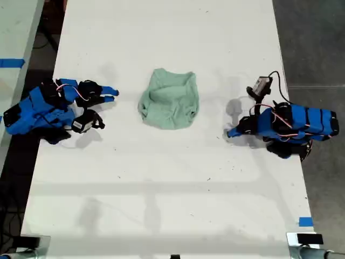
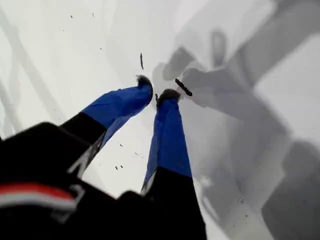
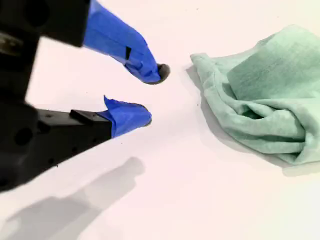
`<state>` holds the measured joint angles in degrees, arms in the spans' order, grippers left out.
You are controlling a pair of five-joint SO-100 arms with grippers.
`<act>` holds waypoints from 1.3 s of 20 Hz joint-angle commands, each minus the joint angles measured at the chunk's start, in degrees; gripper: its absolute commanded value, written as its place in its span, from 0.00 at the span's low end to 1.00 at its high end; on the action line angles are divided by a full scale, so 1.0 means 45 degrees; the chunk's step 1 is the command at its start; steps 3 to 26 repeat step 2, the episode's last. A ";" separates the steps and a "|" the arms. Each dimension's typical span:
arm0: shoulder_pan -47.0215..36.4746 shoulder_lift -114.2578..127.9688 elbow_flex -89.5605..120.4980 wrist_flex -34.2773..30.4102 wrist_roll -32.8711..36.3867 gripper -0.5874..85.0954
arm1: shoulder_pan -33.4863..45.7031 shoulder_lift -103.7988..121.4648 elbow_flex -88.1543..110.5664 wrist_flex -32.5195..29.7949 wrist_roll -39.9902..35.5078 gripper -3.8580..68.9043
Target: Fold t shirt
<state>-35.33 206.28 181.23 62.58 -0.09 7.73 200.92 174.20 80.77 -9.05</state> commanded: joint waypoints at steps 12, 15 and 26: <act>0.0156 0.0078 -0.0117 0.0000 0.0117 0.12 | 0.0098 0.0059 0.0508 -0.0234 -0.0156 0.13; 0.0156 0.0078 -0.0117 0.0000 0.0117 0.12 | 0.0098 0.0059 0.0508 -0.0234 -0.0156 0.13; 0.0156 0.0078 -0.0117 0.0000 0.0117 0.12 | 0.0098 0.0059 0.0508 -0.0234 -0.0156 0.13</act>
